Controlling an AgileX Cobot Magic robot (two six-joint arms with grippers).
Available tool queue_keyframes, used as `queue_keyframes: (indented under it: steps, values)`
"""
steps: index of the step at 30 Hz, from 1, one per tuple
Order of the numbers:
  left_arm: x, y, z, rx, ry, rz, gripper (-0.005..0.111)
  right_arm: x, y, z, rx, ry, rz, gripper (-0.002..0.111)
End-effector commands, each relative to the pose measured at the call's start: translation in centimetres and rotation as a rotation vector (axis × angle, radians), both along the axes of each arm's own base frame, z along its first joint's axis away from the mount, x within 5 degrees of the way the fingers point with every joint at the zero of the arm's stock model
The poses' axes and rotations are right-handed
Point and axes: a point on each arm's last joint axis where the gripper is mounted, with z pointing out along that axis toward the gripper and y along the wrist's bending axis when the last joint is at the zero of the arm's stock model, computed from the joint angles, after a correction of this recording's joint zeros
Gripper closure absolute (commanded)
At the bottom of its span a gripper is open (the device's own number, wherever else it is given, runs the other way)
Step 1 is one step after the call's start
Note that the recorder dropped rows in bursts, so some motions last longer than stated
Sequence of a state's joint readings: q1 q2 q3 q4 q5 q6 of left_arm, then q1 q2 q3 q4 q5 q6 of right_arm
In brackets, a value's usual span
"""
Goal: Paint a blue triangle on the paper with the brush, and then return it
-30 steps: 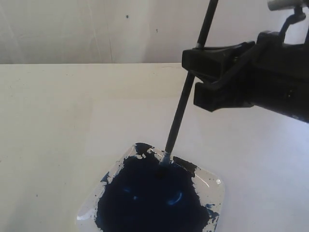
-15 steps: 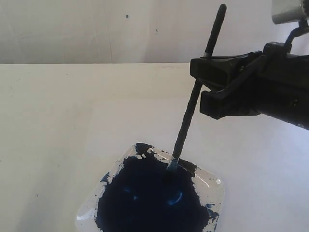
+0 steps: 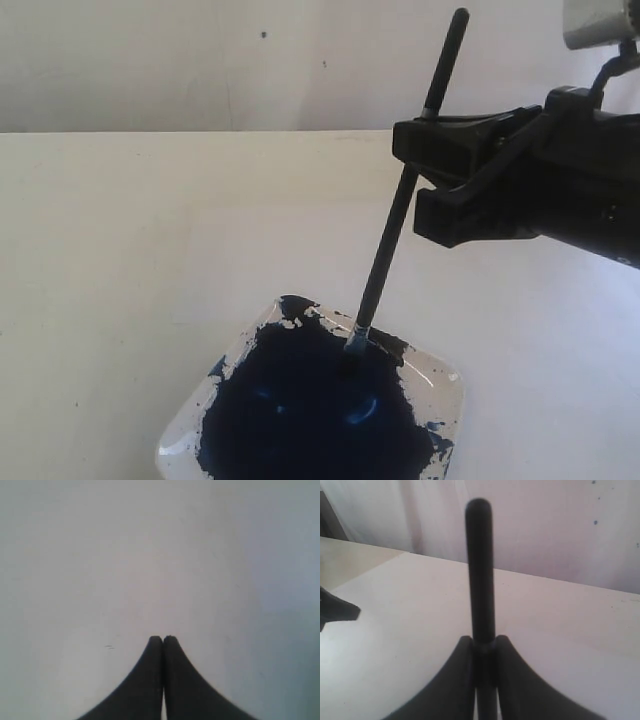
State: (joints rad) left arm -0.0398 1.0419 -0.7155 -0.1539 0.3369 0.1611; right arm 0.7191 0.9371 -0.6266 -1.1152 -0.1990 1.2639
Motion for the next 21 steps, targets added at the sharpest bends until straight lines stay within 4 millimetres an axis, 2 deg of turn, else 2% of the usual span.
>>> queue_keyframes:
  steps: [1,3,4,9,14,21]
  values:
    - [4.5,-5.1,-0.8,-0.116,0.198,-0.551,0.107,-0.2,0.0,0.0,0.008,-0.005,0.016,0.108]
    - [6.4,-6.9,-1.2,-0.252,0.200,-0.731,0.107,-0.2,0.0,0.0,0.008,-0.005,0.016,0.108]
    - [7.3,-7.3,-1.4,-0.299,0.197,-0.755,0.107,-0.2,0.0,0.0,0.008,-0.005,0.016,0.108]
    - [10.4,-7.8,-5.2,-0.352,0.274,-0.709,0.107,-0.3,0.1,0.1,0.019,-0.006,0.032,0.108]
    - [12.0,-8.2,-8.5,-0.416,0.284,-0.697,0.107,-0.2,0.2,0.0,0.015,-0.001,0.034,0.108]
    - [13.1,-8.9,-10.7,-0.437,0.177,-0.803,0.107,0.5,1.0,-1.0,-0.014,0.037,0.045,0.108]
